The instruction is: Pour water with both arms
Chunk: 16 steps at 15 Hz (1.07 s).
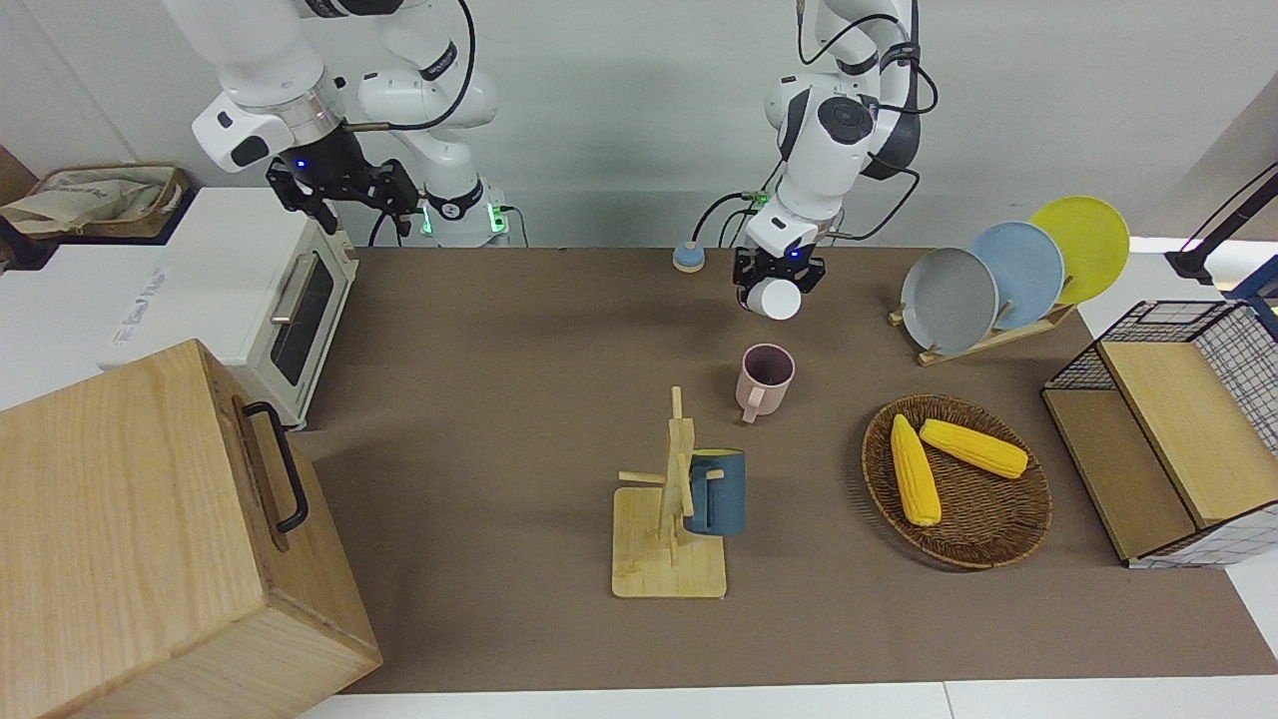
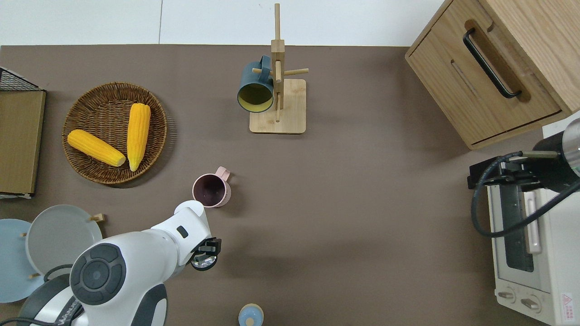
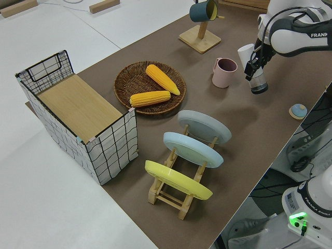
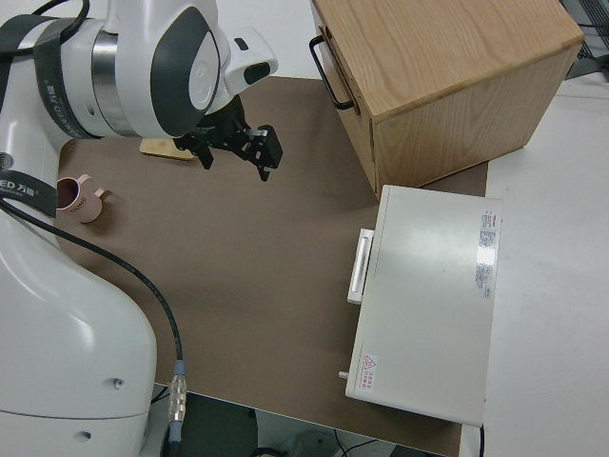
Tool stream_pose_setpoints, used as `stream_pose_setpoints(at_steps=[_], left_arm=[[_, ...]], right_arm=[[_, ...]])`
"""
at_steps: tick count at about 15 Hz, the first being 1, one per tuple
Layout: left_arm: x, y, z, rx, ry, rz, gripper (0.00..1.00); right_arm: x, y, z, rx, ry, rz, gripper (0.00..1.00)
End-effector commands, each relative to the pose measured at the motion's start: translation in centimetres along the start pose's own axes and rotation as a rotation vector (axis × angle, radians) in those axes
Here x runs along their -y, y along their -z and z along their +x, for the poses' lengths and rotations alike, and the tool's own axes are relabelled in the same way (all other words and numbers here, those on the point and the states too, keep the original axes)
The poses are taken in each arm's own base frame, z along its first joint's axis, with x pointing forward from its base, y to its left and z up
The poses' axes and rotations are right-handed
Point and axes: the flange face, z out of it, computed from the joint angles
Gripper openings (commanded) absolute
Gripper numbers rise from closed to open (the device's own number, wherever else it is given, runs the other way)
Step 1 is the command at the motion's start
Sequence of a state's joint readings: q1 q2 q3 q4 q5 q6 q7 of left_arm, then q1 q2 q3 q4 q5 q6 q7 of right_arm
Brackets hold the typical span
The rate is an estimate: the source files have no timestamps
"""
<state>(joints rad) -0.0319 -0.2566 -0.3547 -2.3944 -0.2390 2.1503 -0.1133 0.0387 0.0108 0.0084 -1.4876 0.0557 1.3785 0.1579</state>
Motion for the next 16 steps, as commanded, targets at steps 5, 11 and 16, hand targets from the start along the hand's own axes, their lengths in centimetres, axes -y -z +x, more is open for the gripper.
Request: stream_pose_setpoints(at_steps=[5,11,16], left_arm=[[0.2,1.3,3.9,0.124,0.032,-0.023,0.00],[0.4,1.1,4.5,0.167,0.025,-0.010,0.00],[0.3,1.4,5.3,0.194,0.032,-0.007,0.00]], right_arm=[[1.0,0.1,-0.7,-0.004,0.040,0.007,0.985],[1.0,0.0,-0.7,-0.003,0.040,0.006,0.985],[1.0,0.0,-0.7,-0.003,0.039,0.007,0.985]])
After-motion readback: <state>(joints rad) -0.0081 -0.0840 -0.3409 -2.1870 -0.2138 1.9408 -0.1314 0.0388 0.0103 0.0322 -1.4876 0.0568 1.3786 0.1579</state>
